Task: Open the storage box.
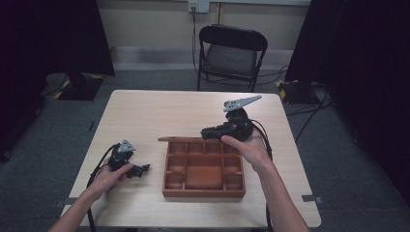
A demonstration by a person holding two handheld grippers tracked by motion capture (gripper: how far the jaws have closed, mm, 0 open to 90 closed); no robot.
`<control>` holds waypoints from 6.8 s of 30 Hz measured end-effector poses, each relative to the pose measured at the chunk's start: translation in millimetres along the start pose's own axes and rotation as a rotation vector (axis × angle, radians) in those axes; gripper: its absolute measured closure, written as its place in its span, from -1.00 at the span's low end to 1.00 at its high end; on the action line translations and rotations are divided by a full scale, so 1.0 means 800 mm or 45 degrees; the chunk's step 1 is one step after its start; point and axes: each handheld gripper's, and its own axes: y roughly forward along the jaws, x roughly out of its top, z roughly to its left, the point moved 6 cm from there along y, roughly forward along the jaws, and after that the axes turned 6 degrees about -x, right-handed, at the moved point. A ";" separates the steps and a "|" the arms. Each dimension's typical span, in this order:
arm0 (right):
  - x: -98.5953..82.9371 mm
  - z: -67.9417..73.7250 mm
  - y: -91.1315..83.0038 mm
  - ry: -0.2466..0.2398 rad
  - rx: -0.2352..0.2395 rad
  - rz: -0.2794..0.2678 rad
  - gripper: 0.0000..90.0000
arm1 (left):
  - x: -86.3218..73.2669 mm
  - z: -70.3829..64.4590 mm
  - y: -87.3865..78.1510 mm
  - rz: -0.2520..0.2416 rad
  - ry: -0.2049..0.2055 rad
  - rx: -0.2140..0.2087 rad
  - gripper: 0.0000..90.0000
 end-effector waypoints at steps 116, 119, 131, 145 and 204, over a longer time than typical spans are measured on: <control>0.013 -0.006 0.006 -0.014 0.013 -0.039 0.86 | 0.000 -0.001 0.000 0.000 -0.005 -0.004 -1.00; 0.013 -0.006 0.006 -0.014 0.013 -0.039 0.86 | 0.000 0.000 0.000 0.002 -0.005 -0.002 -1.00; 0.014 -0.007 0.006 -0.018 0.013 -0.039 0.86 | 0.000 0.000 0.000 0.003 -0.005 -0.001 -1.00; 0.014 -0.007 0.006 -0.021 0.012 -0.038 0.86 | 0.000 -0.001 0.000 0.000 -0.006 -0.003 -1.00; 0.014 -0.007 0.006 -0.027 0.019 -0.034 0.87 | 0.000 -0.001 0.000 0.001 -0.005 -0.003 -1.00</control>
